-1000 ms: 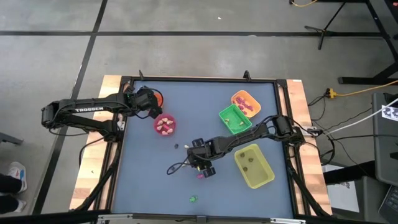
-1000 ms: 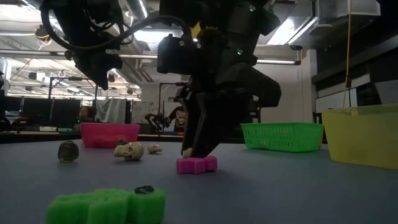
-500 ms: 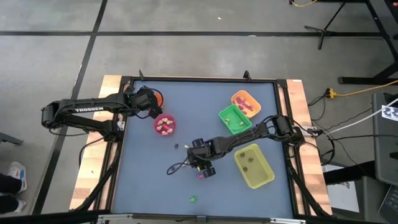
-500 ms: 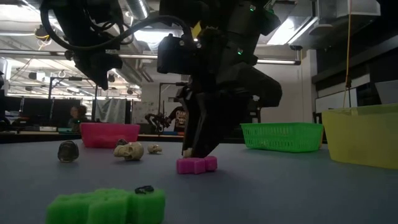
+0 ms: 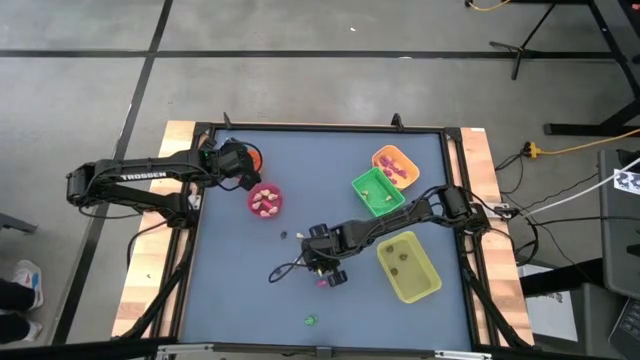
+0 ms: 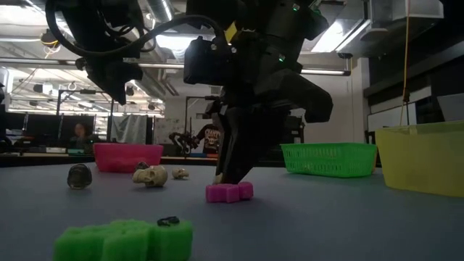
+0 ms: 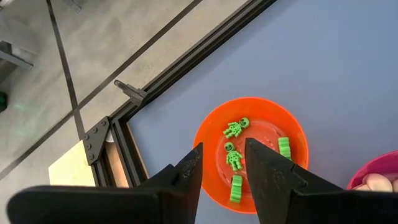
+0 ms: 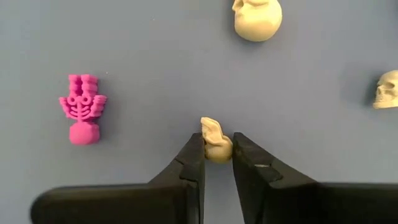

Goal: Sort Halloween decoration
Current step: Put the white skull toy into the green bin

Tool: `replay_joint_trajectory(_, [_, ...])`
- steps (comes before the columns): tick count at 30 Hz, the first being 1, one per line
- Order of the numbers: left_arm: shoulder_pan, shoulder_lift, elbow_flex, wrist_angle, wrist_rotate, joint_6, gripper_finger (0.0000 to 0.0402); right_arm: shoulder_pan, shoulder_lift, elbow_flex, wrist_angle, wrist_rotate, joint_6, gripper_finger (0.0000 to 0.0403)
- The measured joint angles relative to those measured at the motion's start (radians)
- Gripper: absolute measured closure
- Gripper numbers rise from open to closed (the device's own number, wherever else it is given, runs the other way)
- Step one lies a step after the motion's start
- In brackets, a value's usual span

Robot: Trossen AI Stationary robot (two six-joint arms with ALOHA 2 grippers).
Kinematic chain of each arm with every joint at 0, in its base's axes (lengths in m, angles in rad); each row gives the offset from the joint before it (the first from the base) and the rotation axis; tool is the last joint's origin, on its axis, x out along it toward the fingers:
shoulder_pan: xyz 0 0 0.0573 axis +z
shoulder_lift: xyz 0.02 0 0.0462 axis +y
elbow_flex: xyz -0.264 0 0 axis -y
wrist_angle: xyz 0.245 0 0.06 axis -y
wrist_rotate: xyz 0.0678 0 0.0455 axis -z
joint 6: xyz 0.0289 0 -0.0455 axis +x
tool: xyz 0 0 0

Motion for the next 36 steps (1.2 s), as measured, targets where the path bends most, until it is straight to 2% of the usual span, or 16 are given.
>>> replay_joint_trajectory(8, [0.0,0.0,0.0,0.0,0.0,0.0,0.0298,-0.001,-0.028,-0.004,-0.036,-0.026,0.0,0.0332])
replay_joint_trajectory(14, [0.0,0.0,0.0,-0.001,0.0,0.002,0.0298,-0.002,-0.132,-0.004,-0.142,-0.018,0.0,0.0345])
replay_joint_trajectory(19, [0.0,0.0,0.0,-0.001,0.008,0.003,0.0298,-0.002,-0.22,-0.004,-0.279,0.07,0.0,0.0345])
replay_joint_trajectory(26, [0.0,0.0,0.0,-0.001,0.008,0.003,0.0298,-0.017,-0.312,-0.002,-0.48,0.275,0.015,0.0336])
replay_joint_trajectory(33, [0.0,0.0,0.0,-0.001,0.008,0.003,0.0298,-0.131,-0.322,-0.033,-0.644,0.445,0.115,0.0338])
replay_joint_trajectory(36, [0.0,0.0,0.0,-0.001,0.016,0.004,0.0298,-0.204,-0.321,-0.079,-0.693,0.454,0.156,0.0335])
